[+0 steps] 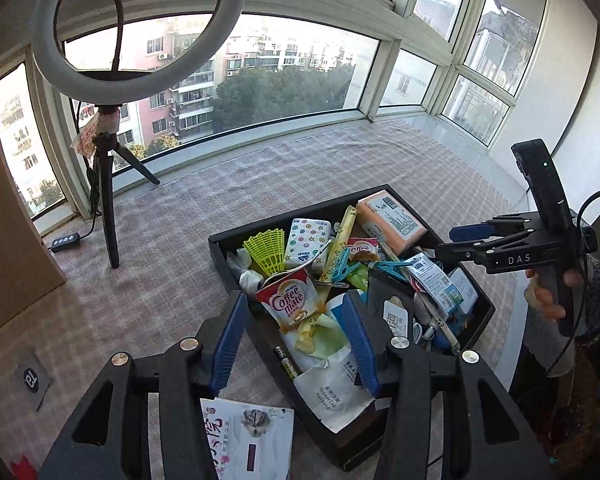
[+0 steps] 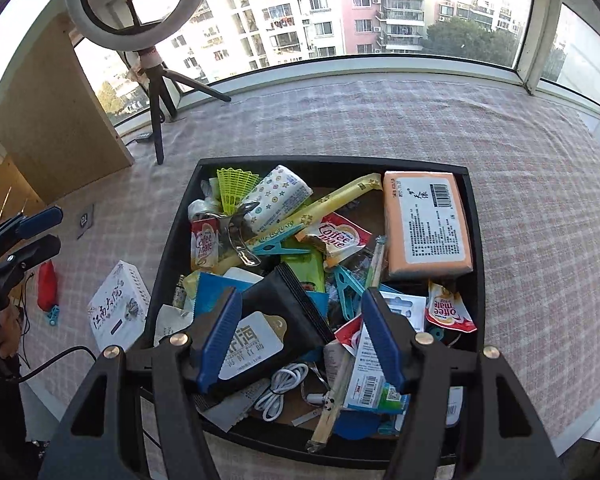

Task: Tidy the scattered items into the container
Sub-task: 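Carry both sachets over the black tray and open both tools, then reach the left tool to the blue clothespin and the right to the grey card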

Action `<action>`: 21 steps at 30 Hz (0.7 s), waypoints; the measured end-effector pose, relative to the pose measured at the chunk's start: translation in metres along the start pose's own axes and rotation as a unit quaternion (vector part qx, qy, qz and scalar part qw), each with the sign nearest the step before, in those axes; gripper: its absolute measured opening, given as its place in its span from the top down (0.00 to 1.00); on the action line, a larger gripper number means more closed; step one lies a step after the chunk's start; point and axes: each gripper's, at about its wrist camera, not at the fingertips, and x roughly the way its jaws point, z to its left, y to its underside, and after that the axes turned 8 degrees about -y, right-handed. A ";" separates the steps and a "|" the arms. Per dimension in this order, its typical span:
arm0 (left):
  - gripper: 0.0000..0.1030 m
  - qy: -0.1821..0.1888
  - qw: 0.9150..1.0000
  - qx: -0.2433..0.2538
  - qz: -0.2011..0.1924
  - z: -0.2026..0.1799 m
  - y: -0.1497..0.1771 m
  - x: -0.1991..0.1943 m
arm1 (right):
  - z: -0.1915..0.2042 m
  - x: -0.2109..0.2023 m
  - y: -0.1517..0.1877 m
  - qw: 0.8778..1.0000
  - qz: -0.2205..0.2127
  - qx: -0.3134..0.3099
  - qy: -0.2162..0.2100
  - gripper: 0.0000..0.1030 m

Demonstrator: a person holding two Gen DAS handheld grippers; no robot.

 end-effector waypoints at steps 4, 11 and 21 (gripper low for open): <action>0.55 -0.051 0.998 -0.041 -0.005 0.043 0.034 -0.030 | 0.059 0.026 -0.019 0.995 0.023 -0.087 -0.054 0.40; 0.55 -0.157 0.975 -0.156 0.028 0.140 0.134 -0.082 | 0.167 0.085 -0.044 0.976 0.068 -0.174 -0.109 0.40; 0.53 -0.230 0.935 -0.255 0.094 0.208 0.267 -0.111 | 0.308 0.181 -0.058 0.956 0.118 -0.233 -0.133 0.35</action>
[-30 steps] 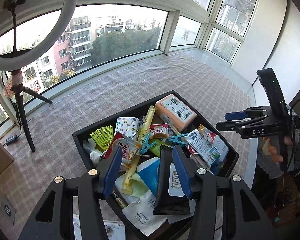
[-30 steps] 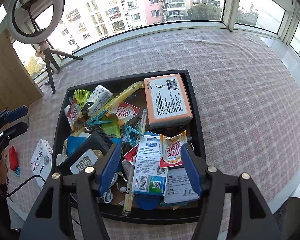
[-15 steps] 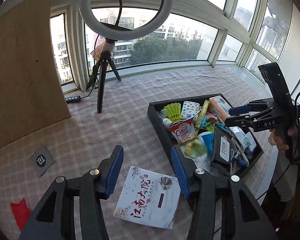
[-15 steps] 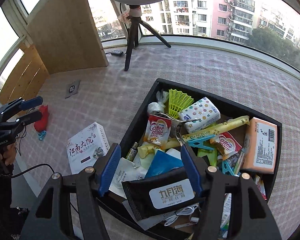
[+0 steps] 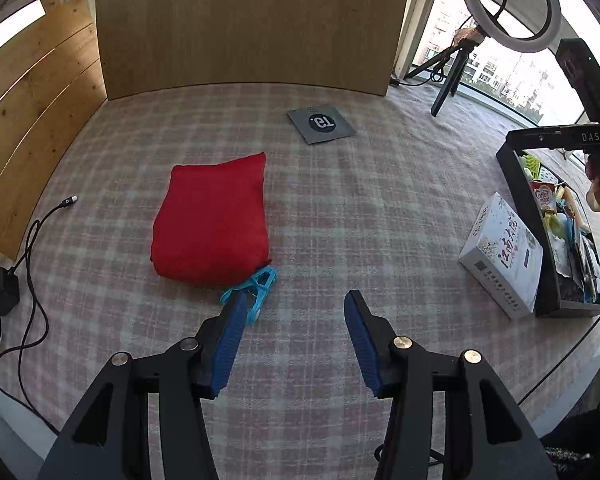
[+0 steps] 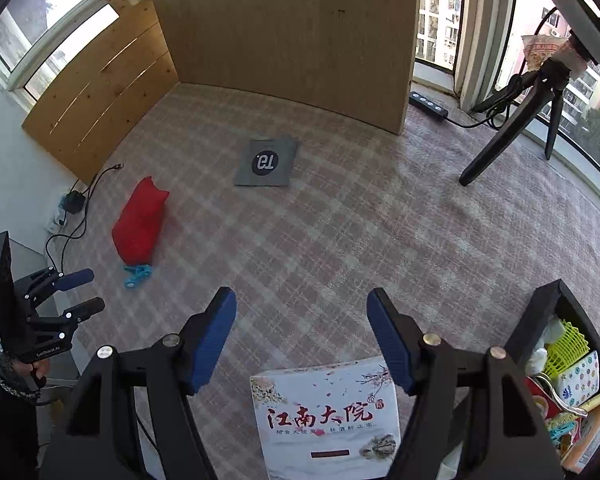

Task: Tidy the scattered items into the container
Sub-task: 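Reach the left tool to the blue clothespin and the right to the grey card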

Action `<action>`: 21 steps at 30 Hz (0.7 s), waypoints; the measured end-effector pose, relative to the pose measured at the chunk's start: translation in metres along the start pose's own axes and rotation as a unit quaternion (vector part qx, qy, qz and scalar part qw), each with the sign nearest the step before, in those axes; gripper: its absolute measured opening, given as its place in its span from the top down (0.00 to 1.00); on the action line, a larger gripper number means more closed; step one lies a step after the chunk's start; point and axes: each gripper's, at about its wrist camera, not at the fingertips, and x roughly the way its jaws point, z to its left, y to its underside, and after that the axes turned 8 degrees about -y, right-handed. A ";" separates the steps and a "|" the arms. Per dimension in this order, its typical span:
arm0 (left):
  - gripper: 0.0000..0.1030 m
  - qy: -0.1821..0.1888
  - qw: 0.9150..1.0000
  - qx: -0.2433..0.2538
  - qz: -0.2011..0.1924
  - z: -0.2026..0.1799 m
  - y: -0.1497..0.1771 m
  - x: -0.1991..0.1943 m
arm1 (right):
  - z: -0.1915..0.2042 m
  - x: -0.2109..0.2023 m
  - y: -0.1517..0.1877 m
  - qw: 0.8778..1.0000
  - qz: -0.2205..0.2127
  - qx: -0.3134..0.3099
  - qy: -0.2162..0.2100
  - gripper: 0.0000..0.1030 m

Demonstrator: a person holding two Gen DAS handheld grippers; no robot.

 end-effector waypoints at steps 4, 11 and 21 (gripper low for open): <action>0.53 0.001 1.000 -0.006 0.013 0.009 0.006 0.017 | 0.020 0.040 -0.035 1.000 0.015 0.011 -0.003 0.35; 0.55 0.016 0.999 -0.006 0.027 0.017 0.008 0.041 | 0.026 0.105 -0.084 0.998 0.044 0.042 0.017 0.35; 0.70 0.055 0.998 0.002 0.028 0.015 0.013 0.053 | 0.006 0.174 -0.131 0.990 0.072 0.115 0.028 0.35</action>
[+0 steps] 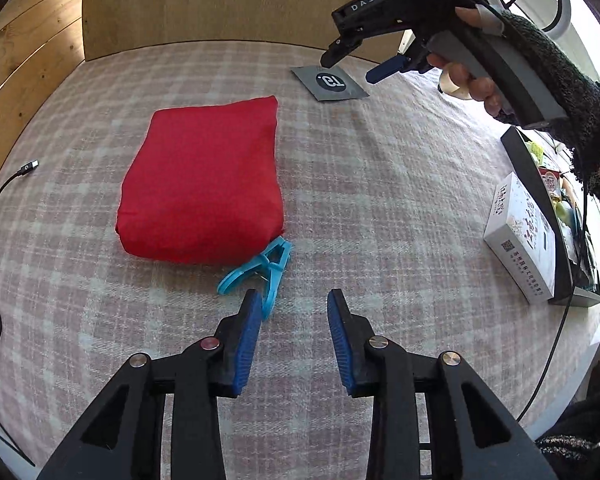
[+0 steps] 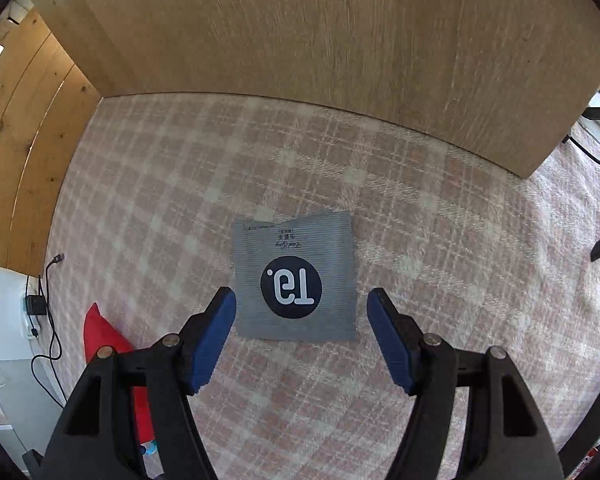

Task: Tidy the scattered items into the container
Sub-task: 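Reach the left tool to the blue clothespin and the right to the grey card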

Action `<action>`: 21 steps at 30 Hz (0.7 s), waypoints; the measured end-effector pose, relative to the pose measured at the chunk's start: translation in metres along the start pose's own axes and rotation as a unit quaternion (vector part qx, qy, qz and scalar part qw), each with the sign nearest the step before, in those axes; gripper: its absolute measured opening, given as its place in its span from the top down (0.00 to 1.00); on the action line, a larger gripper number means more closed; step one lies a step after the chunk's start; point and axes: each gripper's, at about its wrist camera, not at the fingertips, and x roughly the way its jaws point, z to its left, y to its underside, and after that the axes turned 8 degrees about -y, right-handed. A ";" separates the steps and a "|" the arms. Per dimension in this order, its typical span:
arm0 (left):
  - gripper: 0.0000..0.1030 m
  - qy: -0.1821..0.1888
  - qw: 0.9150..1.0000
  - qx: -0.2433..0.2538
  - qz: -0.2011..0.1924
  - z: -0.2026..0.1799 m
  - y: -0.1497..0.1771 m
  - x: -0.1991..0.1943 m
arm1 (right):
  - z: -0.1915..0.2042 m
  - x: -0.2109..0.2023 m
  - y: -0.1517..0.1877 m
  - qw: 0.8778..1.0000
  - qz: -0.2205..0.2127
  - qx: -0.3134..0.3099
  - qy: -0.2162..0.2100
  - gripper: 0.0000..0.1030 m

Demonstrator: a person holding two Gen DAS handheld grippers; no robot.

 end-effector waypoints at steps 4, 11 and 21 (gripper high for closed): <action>0.70 0.009 1.000 -0.007 0.001 0.003 -0.001 0.005 | 0.010 0.011 -0.005 1.000 0.009 -0.011 0.011 0.35; 0.73 0.014 1.000 -0.007 0.004 0.005 -0.001 0.008 | 0.028 0.022 -0.010 0.999 0.004 -0.024 0.047 0.35; 0.74 0.019 1.000 -0.017 0.006 0.010 0.000 0.012 | 0.058 0.041 -0.014 0.993 0.005 -0.061 0.101 0.25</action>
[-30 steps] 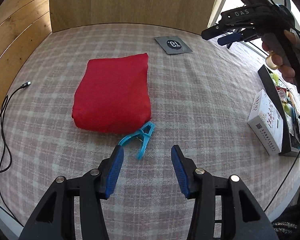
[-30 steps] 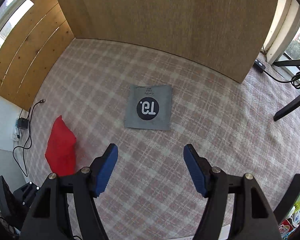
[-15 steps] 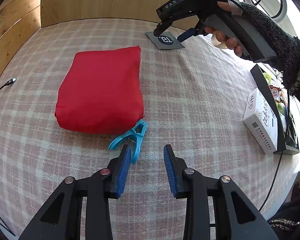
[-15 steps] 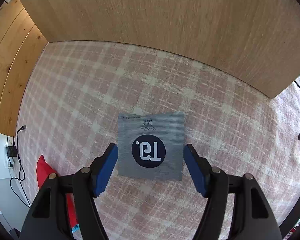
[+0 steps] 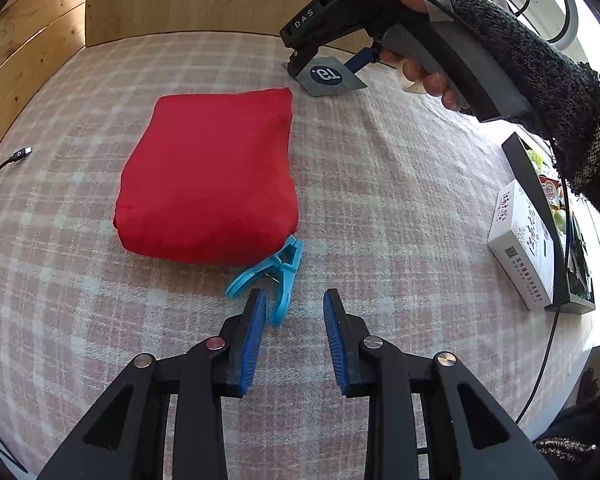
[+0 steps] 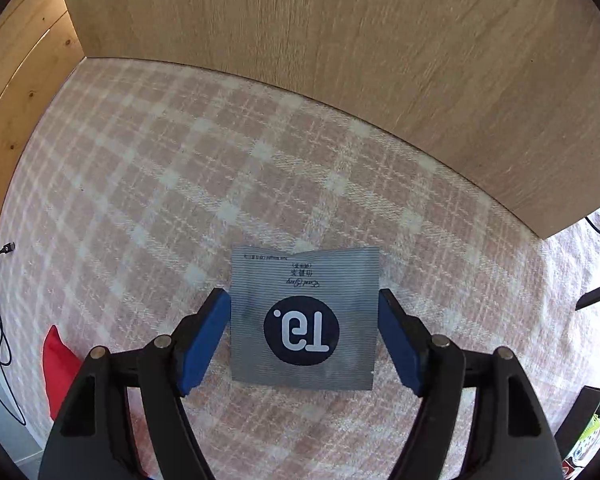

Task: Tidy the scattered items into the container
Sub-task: 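Reach the left tool to the blue clothespin and the right to the grey card, then grasp the blue clothespin with the left tool while the right pinches the grey card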

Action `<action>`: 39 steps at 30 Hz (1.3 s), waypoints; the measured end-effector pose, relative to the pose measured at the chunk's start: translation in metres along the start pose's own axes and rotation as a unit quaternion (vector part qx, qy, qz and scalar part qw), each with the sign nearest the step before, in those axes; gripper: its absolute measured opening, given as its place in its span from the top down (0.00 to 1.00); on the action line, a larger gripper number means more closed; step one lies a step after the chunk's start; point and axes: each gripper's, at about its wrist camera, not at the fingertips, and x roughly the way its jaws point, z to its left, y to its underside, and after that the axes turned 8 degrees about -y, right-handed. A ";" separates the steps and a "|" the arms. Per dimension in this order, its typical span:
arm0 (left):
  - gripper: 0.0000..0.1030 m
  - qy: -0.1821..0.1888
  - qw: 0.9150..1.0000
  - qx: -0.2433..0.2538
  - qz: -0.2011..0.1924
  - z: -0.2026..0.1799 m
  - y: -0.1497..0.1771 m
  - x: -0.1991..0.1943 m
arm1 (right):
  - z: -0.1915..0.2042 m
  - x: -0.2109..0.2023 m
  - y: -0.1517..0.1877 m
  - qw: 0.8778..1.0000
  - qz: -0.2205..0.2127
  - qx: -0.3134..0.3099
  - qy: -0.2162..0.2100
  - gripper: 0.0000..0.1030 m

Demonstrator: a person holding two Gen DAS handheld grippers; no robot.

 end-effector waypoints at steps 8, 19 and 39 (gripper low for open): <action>0.94 0.001 1.000 0.001 0.009 -0.004 -0.001 0.008 | 0.011 0.003 0.009 1.000 0.010 -0.029 -0.003 0.14; 0.96 0.009 1.000 -0.006 0.000 -0.002 0.006 -0.009 | -0.039 -0.020 0.027 0.995 0.033 -0.009 -0.094 0.99; 0.96 0.009 1.000 -0.016 -0.005 0.001 0.013 -0.015 | 0.032 0.004 -0.003 0.997 0.030 -0.067 -0.002 0.13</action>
